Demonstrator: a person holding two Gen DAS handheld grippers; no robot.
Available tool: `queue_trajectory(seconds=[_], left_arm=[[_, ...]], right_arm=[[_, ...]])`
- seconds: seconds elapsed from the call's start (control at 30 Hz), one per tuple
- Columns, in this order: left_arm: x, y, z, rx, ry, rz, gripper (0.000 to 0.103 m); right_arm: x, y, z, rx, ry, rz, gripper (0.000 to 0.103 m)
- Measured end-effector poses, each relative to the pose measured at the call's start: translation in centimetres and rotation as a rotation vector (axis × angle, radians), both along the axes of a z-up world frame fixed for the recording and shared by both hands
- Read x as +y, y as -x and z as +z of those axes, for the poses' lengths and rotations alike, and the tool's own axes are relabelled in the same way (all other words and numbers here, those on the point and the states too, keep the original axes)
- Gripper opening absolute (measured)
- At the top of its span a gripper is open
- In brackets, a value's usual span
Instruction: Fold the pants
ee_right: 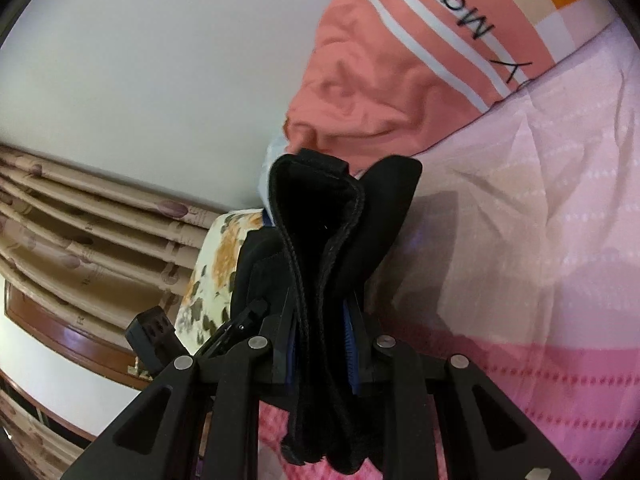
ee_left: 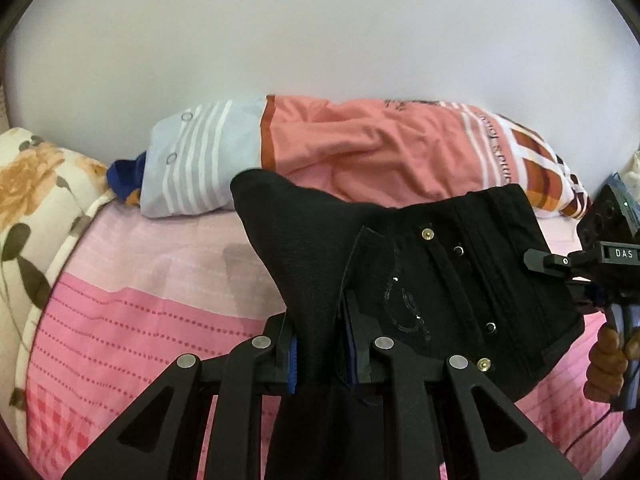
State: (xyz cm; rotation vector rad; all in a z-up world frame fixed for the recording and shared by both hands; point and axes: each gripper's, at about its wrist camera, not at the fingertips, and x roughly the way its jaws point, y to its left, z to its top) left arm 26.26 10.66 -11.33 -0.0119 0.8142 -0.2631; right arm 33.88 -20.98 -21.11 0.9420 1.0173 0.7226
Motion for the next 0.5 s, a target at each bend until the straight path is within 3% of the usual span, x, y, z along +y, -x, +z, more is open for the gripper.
queue_trajectory(seconds=[0.23, 0.37, 0.43, 0.47, 0.5], left_arm=[[1.0, -0.6, -2.3, 0.008, 0.015, 0.027, 0.022], [2.0, -0.5, -2.9, -0.018, -0.032, 0.118, 0.051], [2.9, -0.4, -2.8, -0.044, -0.028, 0.137, 0.052], [3.1, -0.4, -2.7, -0.047, -0.03, 0.146, 0.057], [3.5, -0.5, -2.6, -0.049, -0.044, 0.168, 0.071]], right_arm=[[-0.4, -0.4, -1.5, 0.011, 0.032, -0.01, 0.019], [-0.6, 0.0, -1.8, 0.0, 0.118, -0.016, 0.019], [-0.6, 0.1, -2.1, -0.004, 0.15, -0.018, 0.02], [-0.5, 0.0, -2.1, -0.009, 0.167, -0.019, 0.021], [-0.5, 0.0, -2.1, -0.011, 0.183, -0.021, 0.024]])
